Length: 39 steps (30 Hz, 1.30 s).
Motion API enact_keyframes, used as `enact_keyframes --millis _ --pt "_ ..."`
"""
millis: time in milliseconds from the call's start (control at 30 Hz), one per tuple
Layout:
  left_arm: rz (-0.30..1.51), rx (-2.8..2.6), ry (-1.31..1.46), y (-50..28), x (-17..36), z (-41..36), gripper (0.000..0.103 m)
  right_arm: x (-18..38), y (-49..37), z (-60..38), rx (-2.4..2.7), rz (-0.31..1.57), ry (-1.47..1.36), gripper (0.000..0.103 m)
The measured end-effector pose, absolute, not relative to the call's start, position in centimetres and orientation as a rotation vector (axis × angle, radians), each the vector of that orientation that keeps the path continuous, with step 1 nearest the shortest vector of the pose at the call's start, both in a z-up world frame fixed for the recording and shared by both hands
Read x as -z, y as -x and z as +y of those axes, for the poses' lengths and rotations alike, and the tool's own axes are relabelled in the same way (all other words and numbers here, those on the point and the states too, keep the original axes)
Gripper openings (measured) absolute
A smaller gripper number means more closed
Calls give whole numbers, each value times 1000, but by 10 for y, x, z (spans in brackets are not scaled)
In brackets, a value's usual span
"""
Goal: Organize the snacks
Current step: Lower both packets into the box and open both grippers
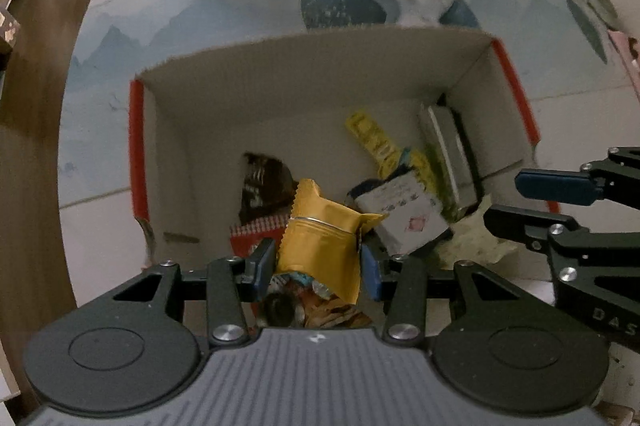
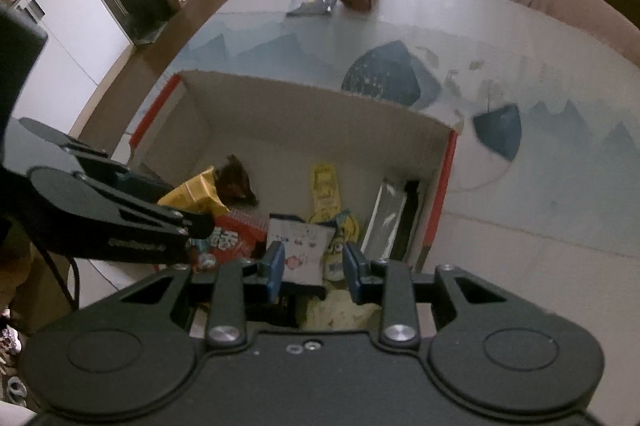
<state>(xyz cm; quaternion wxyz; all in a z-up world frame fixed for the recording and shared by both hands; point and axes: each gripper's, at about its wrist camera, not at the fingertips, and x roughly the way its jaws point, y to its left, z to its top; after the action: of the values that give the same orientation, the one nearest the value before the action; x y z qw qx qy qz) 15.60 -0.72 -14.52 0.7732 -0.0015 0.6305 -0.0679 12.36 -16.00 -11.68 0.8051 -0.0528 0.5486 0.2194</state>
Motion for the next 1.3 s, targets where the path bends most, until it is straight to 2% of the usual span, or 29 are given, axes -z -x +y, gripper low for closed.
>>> enact_keyframes --millis 467,700,867,1300 --pt "1381 135 -52 -141 177 -15 46 142 -116 -158 -464 1228 69 31" --pt "1359 145 -59 -134 180 -15 52 142 -112 -159 -465 1228 65 32" --pt "1329 154 -43 -129 176 -15 63 139 -108 -161 -462 1220 50 33" --pt "1216 173 -22 -105 136 -3 64 117 -92 -164 -457 1172 38 35"
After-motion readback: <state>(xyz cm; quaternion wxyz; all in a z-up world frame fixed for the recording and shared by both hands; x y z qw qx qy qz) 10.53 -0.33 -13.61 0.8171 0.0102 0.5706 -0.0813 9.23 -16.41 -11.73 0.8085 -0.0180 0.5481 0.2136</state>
